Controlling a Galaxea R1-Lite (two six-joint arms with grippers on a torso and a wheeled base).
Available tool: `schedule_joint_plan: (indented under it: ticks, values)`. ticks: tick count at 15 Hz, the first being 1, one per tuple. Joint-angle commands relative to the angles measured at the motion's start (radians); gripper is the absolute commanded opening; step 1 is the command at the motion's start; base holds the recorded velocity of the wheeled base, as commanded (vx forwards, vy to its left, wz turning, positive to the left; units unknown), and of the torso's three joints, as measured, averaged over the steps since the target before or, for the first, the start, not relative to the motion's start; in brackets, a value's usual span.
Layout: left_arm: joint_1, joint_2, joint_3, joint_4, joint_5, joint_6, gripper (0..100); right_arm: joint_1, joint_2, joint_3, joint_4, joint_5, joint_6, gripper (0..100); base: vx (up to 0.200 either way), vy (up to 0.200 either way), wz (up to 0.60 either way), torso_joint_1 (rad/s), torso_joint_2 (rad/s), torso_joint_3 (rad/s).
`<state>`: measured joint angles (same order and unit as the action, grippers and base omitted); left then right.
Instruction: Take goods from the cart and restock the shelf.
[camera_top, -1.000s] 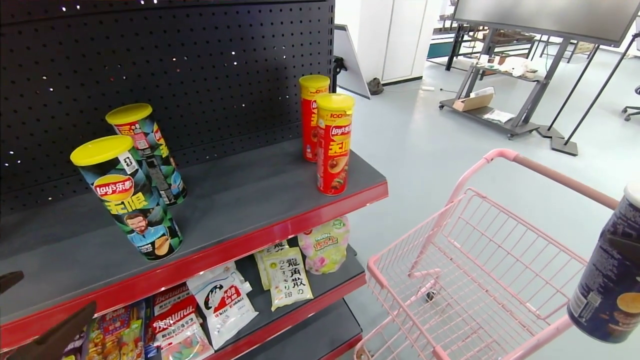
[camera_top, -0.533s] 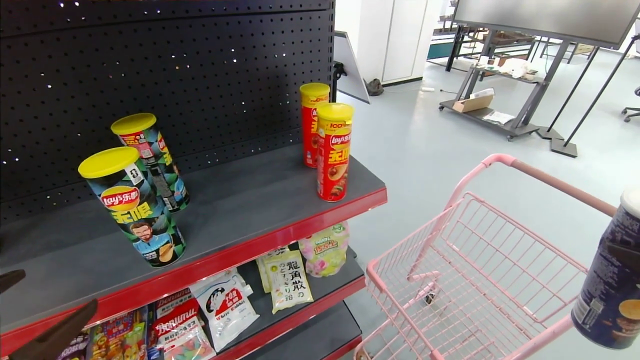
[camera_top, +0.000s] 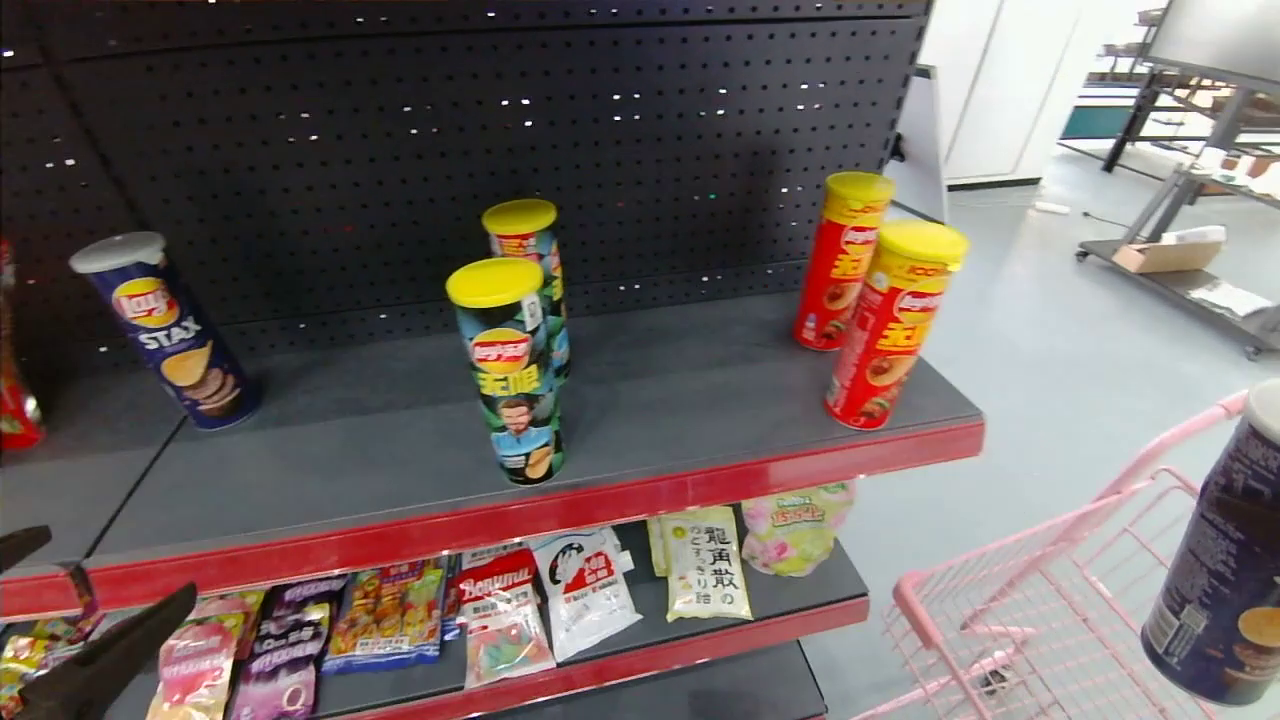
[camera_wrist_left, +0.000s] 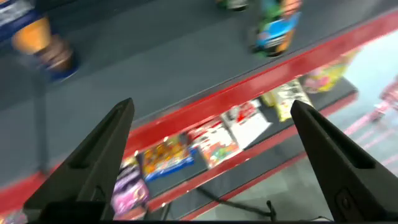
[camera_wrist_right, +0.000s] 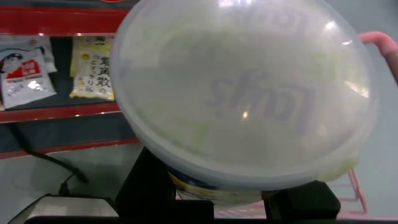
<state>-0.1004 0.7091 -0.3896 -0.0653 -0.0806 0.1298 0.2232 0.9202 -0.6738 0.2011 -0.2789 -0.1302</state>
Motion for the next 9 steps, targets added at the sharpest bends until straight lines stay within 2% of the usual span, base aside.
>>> schedule_joint_plan:
  ticks: [1, 4, 7, 9]
  values:
    - [0.002, 0.003, -0.002, -0.001, 0.004, 0.004, 100, -0.002, -0.006, 0.003, 0.0, 0.0, 0.001, 0, 0.0, 0.0, 0.0, 0.0, 0.0, 0.0]
    - [0.005, 0.003, -0.002, -0.001, 0.004, 0.024, 100, -0.03, -0.095, 0.057, -0.009, -0.003, 0.001, 0, 0.0, 0.0, 0.0, 0.0, 0.0, 0.0]
    - [0.004, 0.003, -0.002, -0.001, 0.005, 0.039, 100, -0.035, -0.205, 0.188, -0.164, 0.003, 0.003, 0, 0.0, 0.0, 0.0, 0.0, 0.0, 0.0]
    - [0.005, 0.0, -0.002, -0.001, 0.005, 0.045, 100, -0.035, -0.279, 0.249, -0.195, 0.001, -0.009, 0, 0.0, 0.0, 0.0, 0.0, 0.0, 0.0]
